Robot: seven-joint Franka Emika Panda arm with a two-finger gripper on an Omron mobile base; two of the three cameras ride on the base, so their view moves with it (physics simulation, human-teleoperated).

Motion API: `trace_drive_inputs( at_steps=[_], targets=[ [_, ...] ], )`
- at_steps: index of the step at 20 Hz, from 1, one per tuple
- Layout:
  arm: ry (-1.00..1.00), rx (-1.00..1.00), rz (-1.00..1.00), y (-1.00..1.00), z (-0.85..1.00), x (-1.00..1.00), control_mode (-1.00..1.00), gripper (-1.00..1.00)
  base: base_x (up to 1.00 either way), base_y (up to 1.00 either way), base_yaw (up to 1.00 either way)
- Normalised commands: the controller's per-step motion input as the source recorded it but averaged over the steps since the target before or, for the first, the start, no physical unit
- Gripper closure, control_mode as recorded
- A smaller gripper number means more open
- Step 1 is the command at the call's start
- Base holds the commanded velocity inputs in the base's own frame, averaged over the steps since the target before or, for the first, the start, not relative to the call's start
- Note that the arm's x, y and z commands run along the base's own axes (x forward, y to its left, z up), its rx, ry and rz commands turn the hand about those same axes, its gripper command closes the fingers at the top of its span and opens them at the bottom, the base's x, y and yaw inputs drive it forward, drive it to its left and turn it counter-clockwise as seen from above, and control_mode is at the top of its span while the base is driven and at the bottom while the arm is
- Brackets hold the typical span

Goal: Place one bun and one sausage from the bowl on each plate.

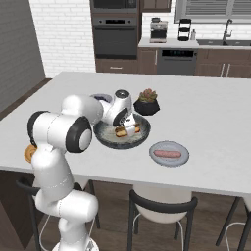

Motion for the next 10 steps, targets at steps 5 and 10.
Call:
trace_drive_inputs(
  at_steps=[5,10],
  targets=[
    [0.02,0.00,0.02,0.00,-0.41,0.44,-1.00,-1.00,0.00,0.00,0.00],
    [0.00,0.00,0.00,0.00,-0.40,0.35,-1.00,-1.00,0.00,0.00,0.00]
  ],
)
